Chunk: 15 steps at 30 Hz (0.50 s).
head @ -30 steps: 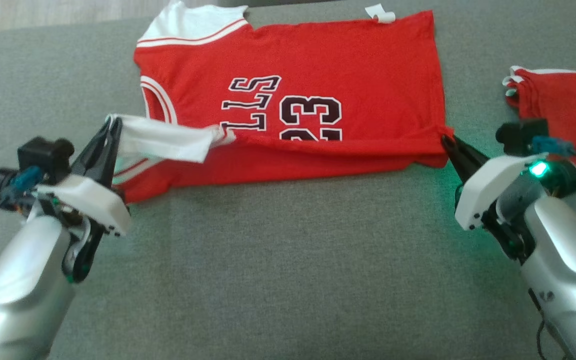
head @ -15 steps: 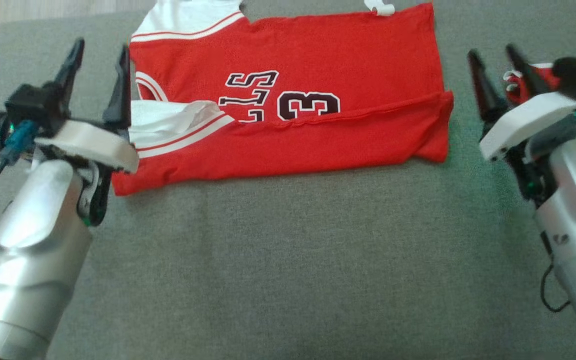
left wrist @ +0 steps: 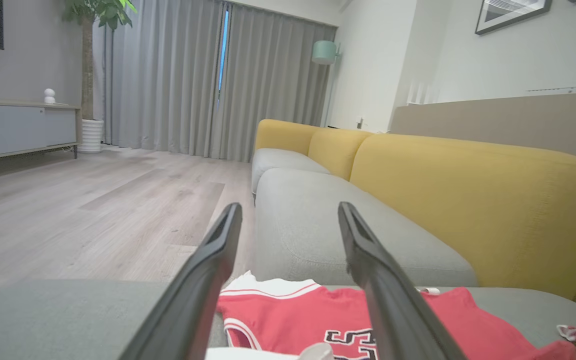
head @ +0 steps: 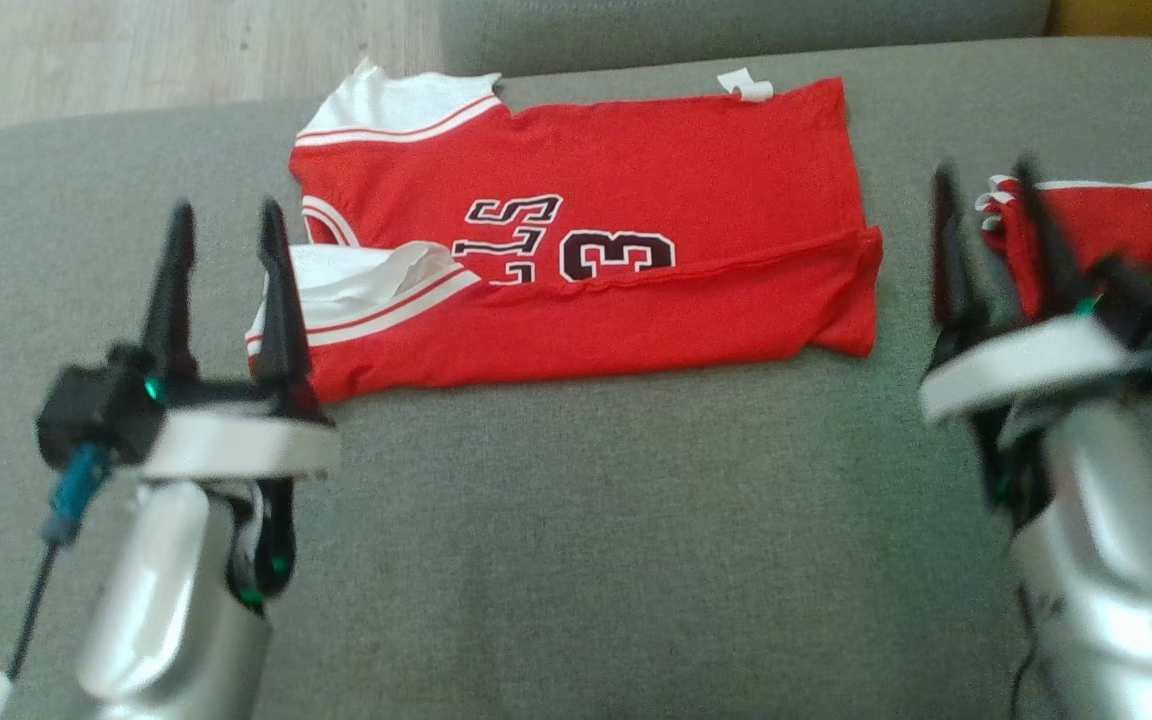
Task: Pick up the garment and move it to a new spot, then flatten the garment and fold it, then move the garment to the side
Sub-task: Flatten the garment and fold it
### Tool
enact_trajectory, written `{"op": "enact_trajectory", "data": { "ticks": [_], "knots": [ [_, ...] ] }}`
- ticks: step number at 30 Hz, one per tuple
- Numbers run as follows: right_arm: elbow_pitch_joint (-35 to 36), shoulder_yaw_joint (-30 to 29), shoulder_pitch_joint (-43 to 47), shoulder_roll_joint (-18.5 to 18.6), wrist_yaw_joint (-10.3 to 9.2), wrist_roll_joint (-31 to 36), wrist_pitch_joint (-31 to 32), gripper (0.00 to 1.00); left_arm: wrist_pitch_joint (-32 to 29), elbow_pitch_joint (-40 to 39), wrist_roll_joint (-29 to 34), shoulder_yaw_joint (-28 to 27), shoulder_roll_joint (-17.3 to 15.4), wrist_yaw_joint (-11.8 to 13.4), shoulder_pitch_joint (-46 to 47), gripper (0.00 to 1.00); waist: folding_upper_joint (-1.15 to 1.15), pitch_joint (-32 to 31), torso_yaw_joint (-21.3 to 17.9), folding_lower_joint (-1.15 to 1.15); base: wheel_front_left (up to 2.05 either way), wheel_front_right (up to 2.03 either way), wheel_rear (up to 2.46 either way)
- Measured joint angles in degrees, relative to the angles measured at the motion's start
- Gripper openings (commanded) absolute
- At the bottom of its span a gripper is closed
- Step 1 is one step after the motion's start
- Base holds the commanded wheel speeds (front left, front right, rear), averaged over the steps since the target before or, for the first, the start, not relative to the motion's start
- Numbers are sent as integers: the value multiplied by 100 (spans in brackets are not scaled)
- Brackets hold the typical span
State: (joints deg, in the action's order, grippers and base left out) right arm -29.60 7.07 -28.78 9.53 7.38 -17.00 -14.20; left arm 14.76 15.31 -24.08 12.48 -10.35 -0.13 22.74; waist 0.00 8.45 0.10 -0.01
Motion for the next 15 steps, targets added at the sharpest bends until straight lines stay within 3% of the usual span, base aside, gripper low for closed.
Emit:
{"op": "enact_trajectory", "data": {
  "ticks": [6,15],
  "knots": [
    [146,-287,1066,-524,0,539,0,100,0,-49,435,-330,413,-216,-726,100,0,-183,-16,0,0,0,0],
    [330,-364,1434,-615,0,686,-1,100,0,33,712,-723,709,-439,-1100,100,0,-251,-46,1,0,0,0]
  ]
}}
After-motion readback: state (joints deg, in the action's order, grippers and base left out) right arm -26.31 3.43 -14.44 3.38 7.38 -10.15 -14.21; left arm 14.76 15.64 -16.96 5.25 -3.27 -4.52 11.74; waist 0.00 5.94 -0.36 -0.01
